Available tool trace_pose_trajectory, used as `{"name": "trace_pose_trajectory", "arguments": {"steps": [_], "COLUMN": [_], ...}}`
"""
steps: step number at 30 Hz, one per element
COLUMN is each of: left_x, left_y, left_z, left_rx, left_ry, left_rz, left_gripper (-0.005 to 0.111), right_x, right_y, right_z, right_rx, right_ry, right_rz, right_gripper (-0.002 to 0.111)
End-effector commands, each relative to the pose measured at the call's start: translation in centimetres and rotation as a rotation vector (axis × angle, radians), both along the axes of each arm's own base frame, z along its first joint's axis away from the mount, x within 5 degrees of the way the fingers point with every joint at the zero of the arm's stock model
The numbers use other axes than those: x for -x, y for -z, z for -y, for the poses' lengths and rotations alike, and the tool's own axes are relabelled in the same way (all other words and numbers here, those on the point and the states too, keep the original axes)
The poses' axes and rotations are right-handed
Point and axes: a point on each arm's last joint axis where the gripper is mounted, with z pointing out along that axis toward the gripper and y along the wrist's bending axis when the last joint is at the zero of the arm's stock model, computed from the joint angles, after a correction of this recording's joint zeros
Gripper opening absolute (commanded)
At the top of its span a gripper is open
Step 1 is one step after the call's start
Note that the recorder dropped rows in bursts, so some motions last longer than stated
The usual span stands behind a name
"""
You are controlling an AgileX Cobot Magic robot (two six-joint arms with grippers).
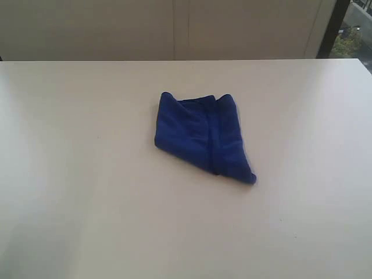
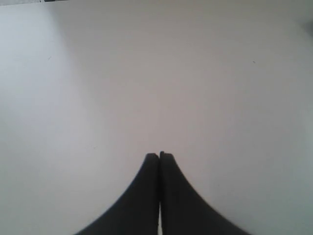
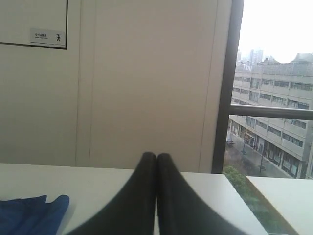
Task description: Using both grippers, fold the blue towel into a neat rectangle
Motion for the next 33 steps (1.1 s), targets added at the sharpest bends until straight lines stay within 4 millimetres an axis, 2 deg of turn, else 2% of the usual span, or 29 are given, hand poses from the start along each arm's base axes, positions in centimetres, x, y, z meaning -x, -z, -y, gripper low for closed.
{"name": "trace_pose_trajectory", "arguments": {"steps": [1, 6, 8, 10, 12, 13, 15, 20, 23, 26, 33], "left_x": [0.0, 0.0, 0.0, 0.0, 0.0, 0.0, 0.0, 0.0, 0.0, 0.0, 0.0], "left_y": [0.1, 0.1, 0.1, 0.1, 0.1, 0.1, 0.1, 0.1, 0.1, 0.1, 0.1], "left_z": [0.0, 0.0, 0.0, 0.0, 0.0, 0.0, 0.0, 0.0, 0.0, 0.0, 0.0], "left_rx": [0.009, 0.009, 0.009, 0.009, 0.009, 0.009, 0.009, 0.009, 0.009, 0.009, 0.009], "left_ry": [-0.001, -0.001, -0.001, -0.001, -0.001, -0.001, -0.001, -0.001, -0.001, -0.001, -0.001], "left_rz": [0.003, 0.003, 0.003, 0.003, 0.003, 0.003, 0.003, 0.003, 0.003, 0.003, 0.003], "left_gripper": [0.000, 0.000, 0.000, 0.000, 0.000, 0.000, 0.000, 0.000, 0.000, 0.000, 0.000], "right_x": [0.1, 0.4, 0.5, 0.6, -0.3, -1.4, -3.3, -9.5, -13.9, -18.5, -27.1], "right_y": [-0.1, -1.1, -1.3, -2.6, -4.6, -5.9, -7.1, -8.5, -7.8, -6.2, -3.3], "right_z": [0.0, -0.1, 0.1, 0.4, 0.6, 0.6, 0.6, 0.6, 0.4, -0.5, -4.5], "right_rx": [0.000, -0.028, -0.094, -0.144, -0.179, -0.184, -0.181, -0.166, -0.167, -0.155, -0.055], "right_ry": [0.000, -0.020, -0.020, -0.001, 0.013, 0.015, 0.020, 0.026, 0.018, -0.011, -0.127], "right_rz": [0.031, 0.143, 0.169, 0.192, 0.162, 0.121, 0.054, -0.198, -0.393, -0.582, -0.835], "right_gripper": [0.000, 0.000, 0.000, 0.000, 0.000, 0.000, 0.000, 0.000, 0.000, 0.000, 0.000]}}
